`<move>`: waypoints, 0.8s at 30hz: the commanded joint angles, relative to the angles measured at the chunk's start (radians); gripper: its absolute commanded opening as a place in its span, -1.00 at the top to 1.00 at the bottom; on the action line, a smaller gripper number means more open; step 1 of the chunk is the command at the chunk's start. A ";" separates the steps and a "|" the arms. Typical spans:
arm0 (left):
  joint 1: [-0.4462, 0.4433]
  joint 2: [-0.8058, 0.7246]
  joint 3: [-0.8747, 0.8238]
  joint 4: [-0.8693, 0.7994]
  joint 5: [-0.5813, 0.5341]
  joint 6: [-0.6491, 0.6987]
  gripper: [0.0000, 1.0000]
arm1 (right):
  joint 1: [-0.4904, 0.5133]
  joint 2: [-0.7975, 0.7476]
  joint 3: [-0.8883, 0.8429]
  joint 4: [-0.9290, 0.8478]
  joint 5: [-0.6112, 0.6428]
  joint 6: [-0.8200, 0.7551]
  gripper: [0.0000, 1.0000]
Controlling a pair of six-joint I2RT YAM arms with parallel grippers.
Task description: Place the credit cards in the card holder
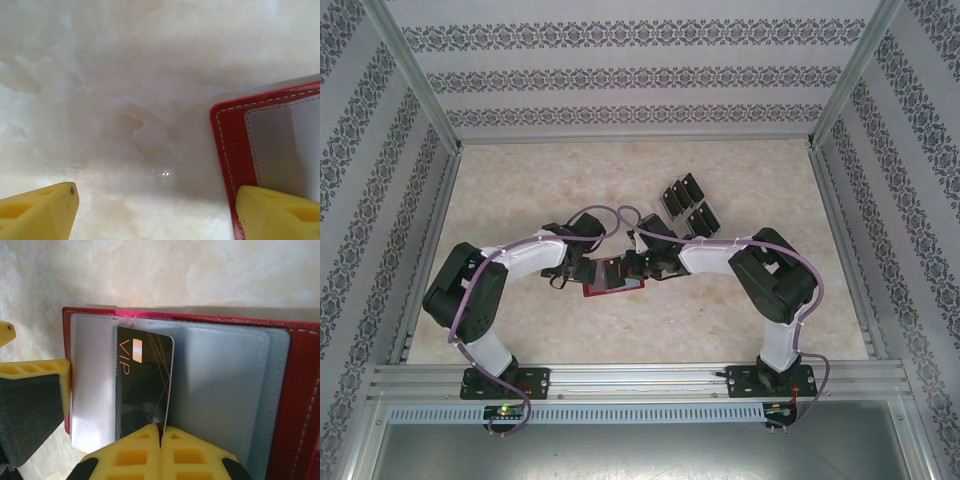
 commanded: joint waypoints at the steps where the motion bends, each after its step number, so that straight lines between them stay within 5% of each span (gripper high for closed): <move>1: -0.014 0.044 -0.016 -0.038 -0.041 0.008 -0.68 | 0.036 0.048 0.015 -0.090 0.049 0.005 1.00; 24: -0.019 0.045 0.020 -0.075 -0.064 0.012 -0.68 | 0.054 0.017 0.009 -0.043 0.013 -0.072 1.00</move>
